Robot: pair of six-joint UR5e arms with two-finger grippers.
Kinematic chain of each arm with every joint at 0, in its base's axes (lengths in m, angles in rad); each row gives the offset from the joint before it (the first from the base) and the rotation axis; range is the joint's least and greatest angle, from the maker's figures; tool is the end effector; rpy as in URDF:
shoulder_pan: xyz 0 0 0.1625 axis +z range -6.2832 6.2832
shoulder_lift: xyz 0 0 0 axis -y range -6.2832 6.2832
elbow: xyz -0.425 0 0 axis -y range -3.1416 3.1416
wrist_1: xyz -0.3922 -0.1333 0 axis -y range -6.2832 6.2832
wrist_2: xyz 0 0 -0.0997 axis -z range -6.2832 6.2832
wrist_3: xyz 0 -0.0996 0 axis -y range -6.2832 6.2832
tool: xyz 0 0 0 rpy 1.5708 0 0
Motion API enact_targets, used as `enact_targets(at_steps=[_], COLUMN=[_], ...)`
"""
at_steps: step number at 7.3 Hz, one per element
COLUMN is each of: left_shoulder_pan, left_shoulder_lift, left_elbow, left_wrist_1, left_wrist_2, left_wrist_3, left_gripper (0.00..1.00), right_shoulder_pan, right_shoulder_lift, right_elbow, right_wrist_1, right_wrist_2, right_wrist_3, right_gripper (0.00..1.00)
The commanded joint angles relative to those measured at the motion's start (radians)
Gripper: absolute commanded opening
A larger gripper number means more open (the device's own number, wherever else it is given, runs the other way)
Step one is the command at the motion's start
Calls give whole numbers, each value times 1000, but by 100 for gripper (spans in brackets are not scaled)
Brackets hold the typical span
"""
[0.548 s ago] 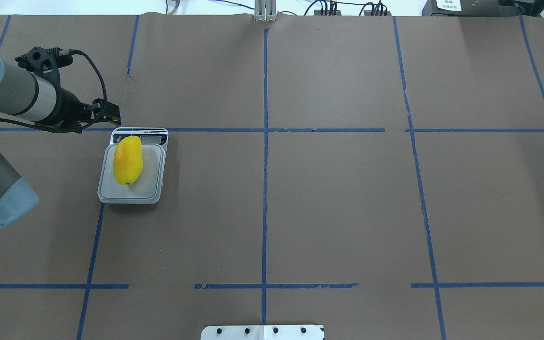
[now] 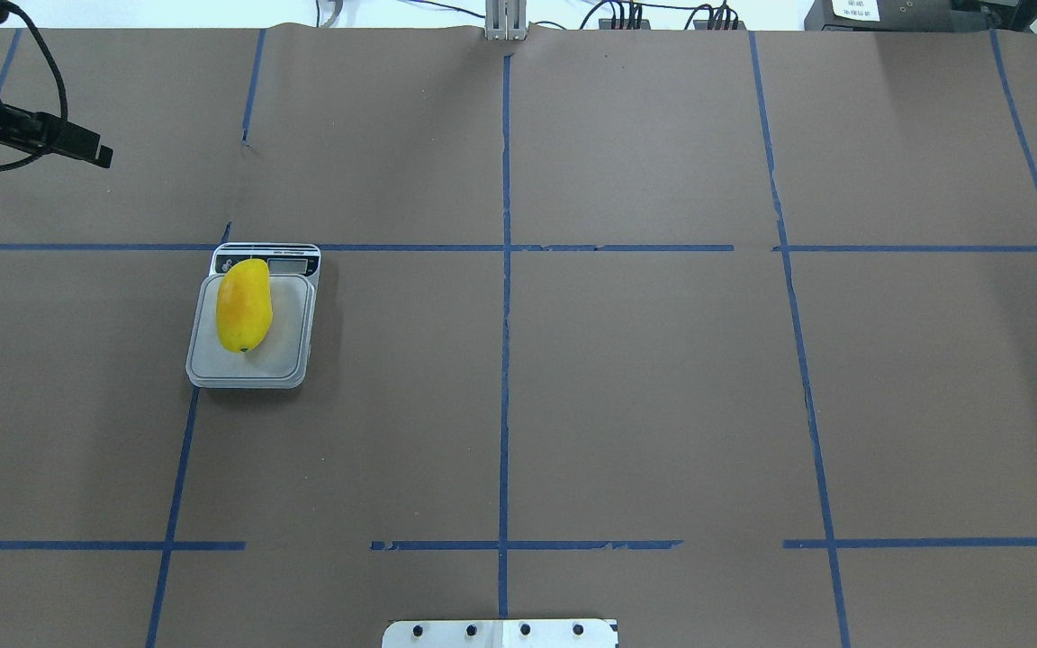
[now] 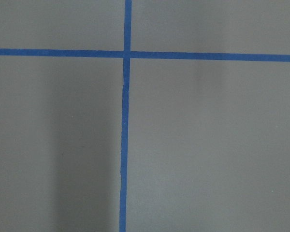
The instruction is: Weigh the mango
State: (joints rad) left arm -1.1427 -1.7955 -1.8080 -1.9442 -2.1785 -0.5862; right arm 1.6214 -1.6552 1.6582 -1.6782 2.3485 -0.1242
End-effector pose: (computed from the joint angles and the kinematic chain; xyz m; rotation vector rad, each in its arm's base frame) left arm 0.1685 -0.5533 0.3830 0.4284 0.8903 0.1086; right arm 0.0860 -0.4443 0.6658 -0.0309 -0.7826 -0.0292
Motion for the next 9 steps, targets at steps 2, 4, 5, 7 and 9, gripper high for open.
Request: enact_targets(at_steps=[2,4,5,7,9], left_shoulder_pan=[-12,-12,-12,-15,-22], left_shoulder_lift=[1,-5,-7,7,11], left_elbow=[1,2,2,9,22], left_wrist_1=[-1,-1,-1,-4,1], left_wrist_2=[-11,-9,-9,-7,-9], left_wrist_3=[29,31,29,40,121], left_gripper=[100,100,100,100,100], right_shoulder_pan=[0,0,0,0,0], right_shoulder_lift=[0,0,0,0,0], right_elbow=[0,0,0,0,0], right_wrist_1=[0,0,0,0,0], right_wrist_2=[0,0,0,0,0], right_wrist_3=[0,0,0,0,0], right_gripper=[100,100,100,100,100])
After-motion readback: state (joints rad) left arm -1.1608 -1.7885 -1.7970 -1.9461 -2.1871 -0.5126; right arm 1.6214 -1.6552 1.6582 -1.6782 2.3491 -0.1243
